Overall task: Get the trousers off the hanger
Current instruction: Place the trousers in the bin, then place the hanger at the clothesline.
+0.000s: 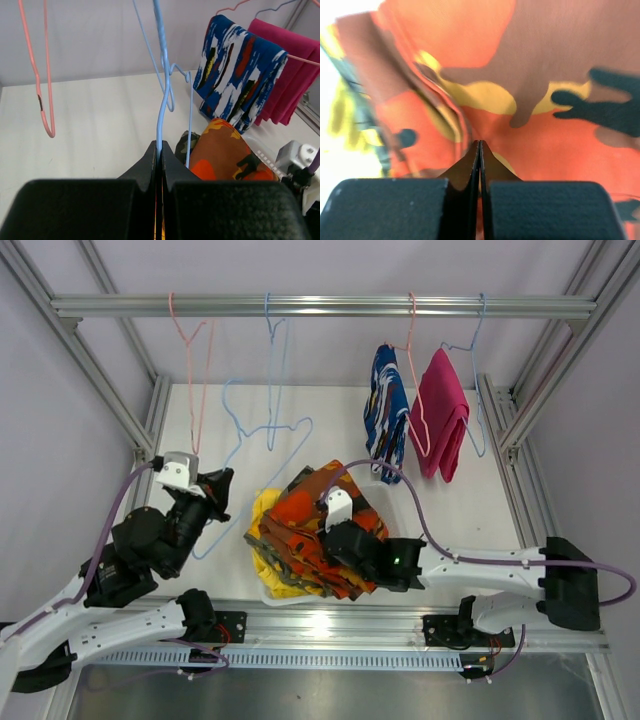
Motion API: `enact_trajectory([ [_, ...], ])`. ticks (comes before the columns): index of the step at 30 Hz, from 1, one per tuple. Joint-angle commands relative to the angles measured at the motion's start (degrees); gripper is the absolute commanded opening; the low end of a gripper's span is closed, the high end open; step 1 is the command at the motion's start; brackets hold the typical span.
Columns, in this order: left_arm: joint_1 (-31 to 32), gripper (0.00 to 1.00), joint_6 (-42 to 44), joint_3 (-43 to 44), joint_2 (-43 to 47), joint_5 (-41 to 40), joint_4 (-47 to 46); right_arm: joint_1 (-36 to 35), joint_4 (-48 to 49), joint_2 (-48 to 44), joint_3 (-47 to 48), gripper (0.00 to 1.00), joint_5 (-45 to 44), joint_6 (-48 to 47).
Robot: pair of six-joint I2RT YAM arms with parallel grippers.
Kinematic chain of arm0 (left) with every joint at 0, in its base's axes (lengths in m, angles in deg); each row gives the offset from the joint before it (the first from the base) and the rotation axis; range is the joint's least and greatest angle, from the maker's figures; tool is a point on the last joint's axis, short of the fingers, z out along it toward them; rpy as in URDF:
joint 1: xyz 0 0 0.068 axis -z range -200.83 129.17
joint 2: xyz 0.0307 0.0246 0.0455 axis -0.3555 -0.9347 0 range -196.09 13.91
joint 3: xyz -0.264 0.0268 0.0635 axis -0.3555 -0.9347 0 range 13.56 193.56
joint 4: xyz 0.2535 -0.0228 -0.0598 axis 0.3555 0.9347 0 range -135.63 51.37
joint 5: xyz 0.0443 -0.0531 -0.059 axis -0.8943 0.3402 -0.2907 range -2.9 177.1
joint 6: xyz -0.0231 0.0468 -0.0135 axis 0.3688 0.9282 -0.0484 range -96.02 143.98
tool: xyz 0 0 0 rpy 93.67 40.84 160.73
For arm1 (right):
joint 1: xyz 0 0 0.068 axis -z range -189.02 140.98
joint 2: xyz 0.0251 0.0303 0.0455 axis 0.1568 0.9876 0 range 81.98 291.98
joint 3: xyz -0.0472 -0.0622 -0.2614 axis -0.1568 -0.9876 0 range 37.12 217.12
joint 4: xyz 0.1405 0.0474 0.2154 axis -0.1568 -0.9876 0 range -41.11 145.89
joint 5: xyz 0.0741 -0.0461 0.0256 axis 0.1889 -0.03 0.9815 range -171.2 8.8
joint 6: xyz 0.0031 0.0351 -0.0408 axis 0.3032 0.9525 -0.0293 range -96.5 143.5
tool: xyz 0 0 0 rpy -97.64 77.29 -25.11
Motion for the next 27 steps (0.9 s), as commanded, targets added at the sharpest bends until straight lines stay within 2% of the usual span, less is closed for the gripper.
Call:
enact_trajectory([
  [1, 0.3, 0.01, 0.7, 2.2, 0.9, 4.7, -1.1, -1.2, -9.4, -5.4, 7.4, 0.02, -3.1, -1.9],
  [7, 0.4, 0.01, 1.2, 10.9, -2.0, 13.2, 3.5, -2.4, -15.0, -12.3, 14.8, 0.06, -4.0, -4.2],
  [8, 0.4, 0.01, 1.6, 11.6, -2.7, 13.4, 3.9, -2.6, -15.3, -13.2, 15.2, 0.17, -3.8, -4.5],
  [9, 0.3, 0.01, 2.3, 12.4, -3.5, 13.2, 4.2, -2.7, -15.8, -14.8, 15.7, 0.22, -3.8, -4.9],
  [11, 0.4, 0.0, 2.6, 15.3, -6.4, 12.7, 4.6, -3.0, -16.0, -16.6, 15.9, 0.37, -4.4, -5.8],
  [12, 0.4, 0.01, 2.8, 17.3, -8.6, 12.5, 4.4, -3.0, -16.4, -18.2, 16.2, 0.4, -4.9, -6.2],
  [13, 0.3, 0.0, 3.0, 17.3, -8.7, 12.3, 4.0, -2.9, -16.6, -19.0, 16.5, 0.4, -5.2, -6.2],
  [17, 0.3, 0.0, 4.3, 24.1, -18.3, 10.6, 2.3, -3.2, -19.0, -22.3, 19.3, 0.48, -4.5, -7.9],
  [20, -0.1, 0.0, 5.8, 26.8, -23.8, 8.2, -0.3, -3.8, -21.6, -24.8, 21.7, 0.5, -4.8, -8.6],
  [27, -8.1, 0.01, 1.8, 35.1, -38.4, 11.5, -1.9, -3.9, -26.5, -30.0, 24.6, 0.53, -5.6, -10.9],
])
